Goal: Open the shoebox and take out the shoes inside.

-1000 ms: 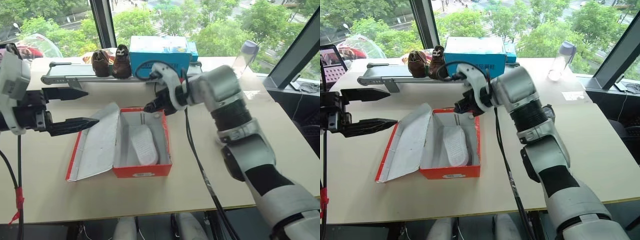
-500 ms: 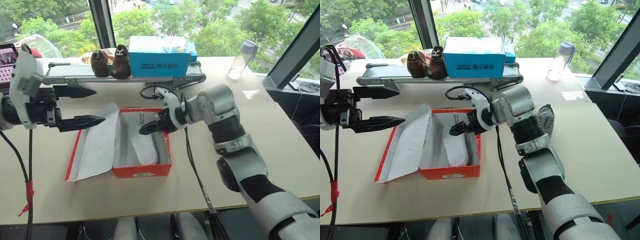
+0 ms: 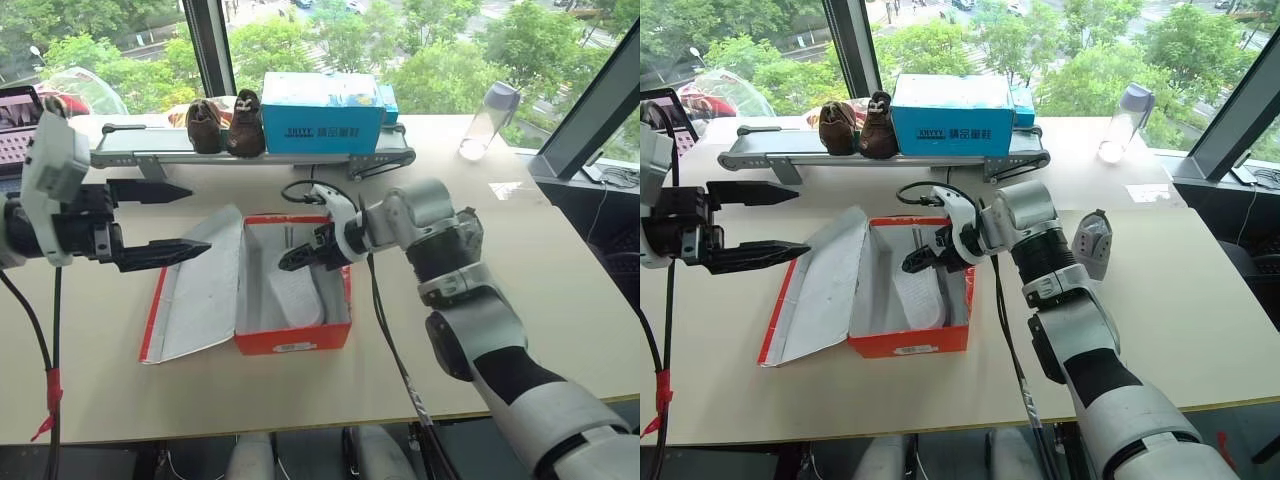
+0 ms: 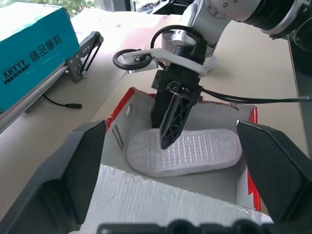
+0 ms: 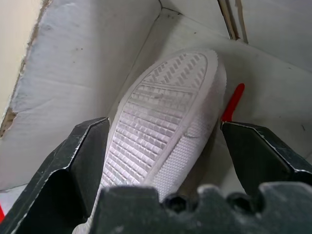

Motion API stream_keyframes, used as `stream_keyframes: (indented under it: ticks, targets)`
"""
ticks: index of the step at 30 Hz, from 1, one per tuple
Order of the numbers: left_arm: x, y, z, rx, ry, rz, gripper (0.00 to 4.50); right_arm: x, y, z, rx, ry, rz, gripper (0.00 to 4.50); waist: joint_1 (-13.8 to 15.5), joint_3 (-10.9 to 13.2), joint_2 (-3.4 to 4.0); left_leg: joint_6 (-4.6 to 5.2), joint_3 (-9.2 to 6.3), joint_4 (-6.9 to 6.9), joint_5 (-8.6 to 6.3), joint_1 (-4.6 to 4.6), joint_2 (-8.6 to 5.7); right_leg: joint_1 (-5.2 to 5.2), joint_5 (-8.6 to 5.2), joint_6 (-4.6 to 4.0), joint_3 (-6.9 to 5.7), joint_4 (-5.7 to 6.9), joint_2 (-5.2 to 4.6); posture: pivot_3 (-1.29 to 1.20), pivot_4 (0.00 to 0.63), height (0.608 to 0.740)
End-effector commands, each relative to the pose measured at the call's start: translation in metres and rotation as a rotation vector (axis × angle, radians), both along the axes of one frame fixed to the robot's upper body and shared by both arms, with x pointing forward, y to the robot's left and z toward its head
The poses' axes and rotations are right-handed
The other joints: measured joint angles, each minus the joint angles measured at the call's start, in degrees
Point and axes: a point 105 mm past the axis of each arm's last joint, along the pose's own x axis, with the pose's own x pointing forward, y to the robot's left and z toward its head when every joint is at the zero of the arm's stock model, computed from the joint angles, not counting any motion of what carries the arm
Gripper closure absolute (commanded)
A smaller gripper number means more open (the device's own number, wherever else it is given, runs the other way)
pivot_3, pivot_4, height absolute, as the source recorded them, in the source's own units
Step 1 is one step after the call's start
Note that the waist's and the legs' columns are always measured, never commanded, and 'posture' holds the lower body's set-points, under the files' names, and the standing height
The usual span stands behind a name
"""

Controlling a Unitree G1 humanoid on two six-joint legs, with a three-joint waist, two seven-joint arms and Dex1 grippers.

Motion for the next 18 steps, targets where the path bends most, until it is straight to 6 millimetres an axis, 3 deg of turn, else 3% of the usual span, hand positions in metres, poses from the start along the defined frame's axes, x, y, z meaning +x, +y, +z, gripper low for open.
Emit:
stream_keyframes:
  ticks: [1, 5, 11, 14, 16, 18]
  targets:
    - [-0.006, -0.001, 0.012, -0.004, -0.058, 0.0, 0.0, 0.005, 0.005, -0.014, -0.012, -0.006, -0.012, 0.06, 0.0, 0.0, -0.01, 0.0, 0.0, 0.0, 0.0, 0.01, 0.0, 0.01, 0.0, 0.0, 0.0, 0.0, 0.0, 0.0, 0.15, 0.74]
    - [-0.007, -0.001, 0.012, -0.003, -0.06, 0.006, 0.0, 0.008, 0.01, -0.018, 0.007, 0.002, -0.028, 0.92, 0.0, 0.0, 0.0, 0.0, 0.0, 0.0, 0.0, 0.01, 0.0, 0.01, 0.0, 0.0, 0.0, -0.01, 0.0, 0.0, 0.15, 0.74]
    - [-0.006, -0.001, 0.012, -0.001, -0.059, 0.01, 0.0, 0.011, 0.014, -0.013, 0.03, -0.013, -0.041, 3.02, -0.1, 0.0, -0.01, 0.0, 0.0, 0.0, 0.0, 0.13, 0.0, 0.1, 0.01, 0.01, -0.01, 0.0, 0.0, 0.0, 0.15, 0.74]
    - [-0.005, -0.001, 0.012, -0.002, -0.058, 0.008, 0.0, 0.011, 0.014, -0.005, 0.034, -0.039, -0.029, 3.81, -0.1, 0.0, -0.01, 0.0, 0.0, -0.04, 0.0, 0.32, 0.0, 0.28, 0.01, 0.01, -0.01, -0.03, 0.0, 0.0, 0.15, 0.74]
    - [-0.005, -0.002, 0.012, -0.002, -0.058, 0.006, 0.0, 0.01, 0.015, 0.003, 0.049, -0.046, -0.02, 3.81, 0.0, 0.0, 0.0, 0.0, 0.0, -0.04, 0.0, 0.34, 0.0, 0.33, 0.0, 0.01, -0.01, -0.05, 0.0, 0.0, 0.15, 0.74]
    - [-0.004, -0.002, 0.012, -0.003, -0.058, 0.002, 0.0, 0.002, 0.018, 0.029, 0.127, -0.033, 0.005, 3.81, 0.0, 0.0, 0.0, 0.0, 0.0, -0.03, 0.0, 0.33, 0.0, 0.34, 0.01, 0.01, -0.01, -0.07, -0.01, 0.0, 0.15, 0.74]
